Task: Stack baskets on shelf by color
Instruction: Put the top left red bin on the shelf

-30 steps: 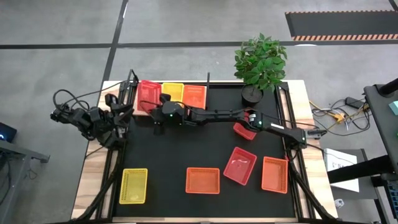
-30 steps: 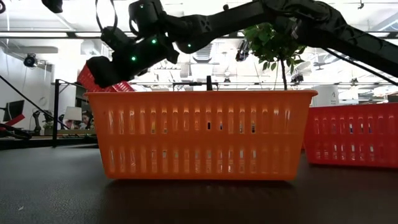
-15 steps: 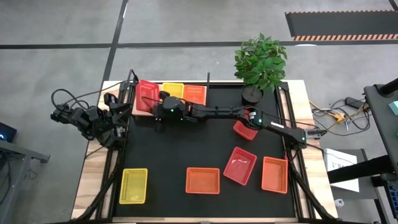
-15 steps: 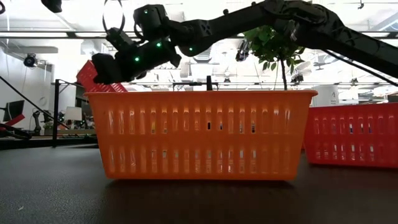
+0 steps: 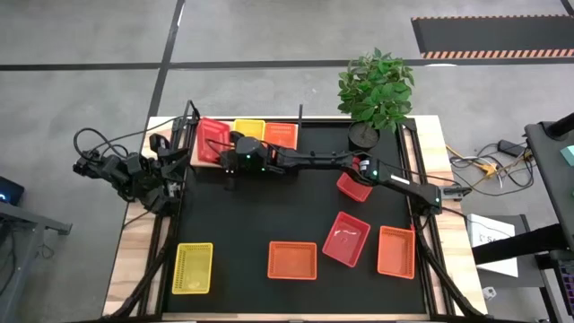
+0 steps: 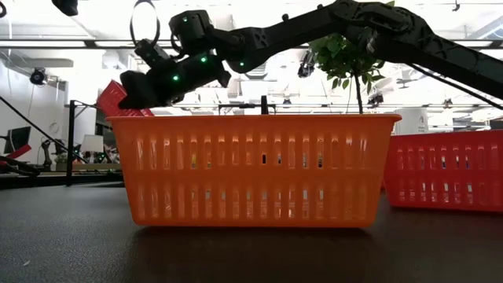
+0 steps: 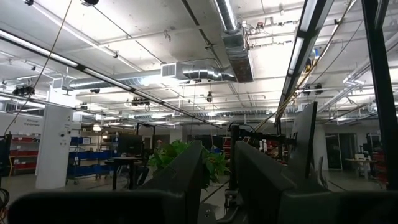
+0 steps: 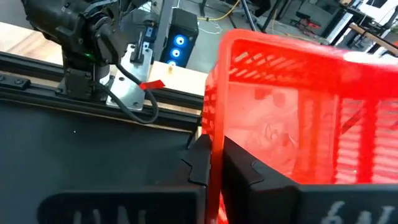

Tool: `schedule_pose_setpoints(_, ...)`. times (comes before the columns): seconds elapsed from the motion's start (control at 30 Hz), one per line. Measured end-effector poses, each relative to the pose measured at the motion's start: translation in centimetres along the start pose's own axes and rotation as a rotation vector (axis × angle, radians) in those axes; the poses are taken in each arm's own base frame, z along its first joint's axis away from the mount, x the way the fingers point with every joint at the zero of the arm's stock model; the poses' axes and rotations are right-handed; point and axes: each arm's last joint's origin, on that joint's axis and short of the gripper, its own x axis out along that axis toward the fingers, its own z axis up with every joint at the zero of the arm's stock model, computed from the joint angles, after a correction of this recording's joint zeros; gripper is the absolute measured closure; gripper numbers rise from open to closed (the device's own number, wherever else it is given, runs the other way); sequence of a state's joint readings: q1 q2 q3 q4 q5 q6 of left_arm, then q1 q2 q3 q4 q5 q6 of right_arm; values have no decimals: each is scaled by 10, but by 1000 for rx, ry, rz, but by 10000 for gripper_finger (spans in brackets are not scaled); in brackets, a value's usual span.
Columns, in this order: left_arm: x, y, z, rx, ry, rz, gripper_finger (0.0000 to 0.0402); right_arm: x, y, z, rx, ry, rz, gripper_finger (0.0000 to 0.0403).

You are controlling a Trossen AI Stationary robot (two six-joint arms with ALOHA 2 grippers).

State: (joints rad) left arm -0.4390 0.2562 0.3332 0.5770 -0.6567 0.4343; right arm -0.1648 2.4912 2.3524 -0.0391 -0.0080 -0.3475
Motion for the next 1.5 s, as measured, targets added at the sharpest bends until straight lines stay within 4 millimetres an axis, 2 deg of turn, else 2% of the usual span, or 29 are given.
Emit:
schedule_pose_setpoints(0.33, 0, 0, 0, 0, 0, 0, 322, 0, -9, -3, 53, 7, -14, 302)
schedule_pose_setpoints(0.53, 0, -1, -2, 13, 15, -7, 322, 0, -8, -3, 64, 11, -11, 268)
schedule_pose_setpoints(0.67, 1, -2, -2, 17, 19, -9, 322, -9, -10, 7, 63, 41, 1, 257)
schedule_pose_setpoints(0.77, 1, -2, -4, 27, 34, -15, 322, -24, -14, 21, 45, 103, 23, 255)
schedule_pose_setpoints(0.93, 2, -3, -6, 27, 56, 10, 322, -62, -19, 46, 20, 263, 87, 271)
schedule_pose_setpoints(1.13, 10, -8, -10, 70, 160, 143, 353, -111, -10, 67, -27, 474, 200, 328)
schedule_pose_setpoints(1.3, 23, -21, -17, 57, 229, 176, 396, -135, 11, 68, -98, 611, 307, 375)
schedule_pose_setpoints(1.5, 42, -35, -21, 75, 312, 290, 401, -163, 26, 60, -85, 650, 483, 393)
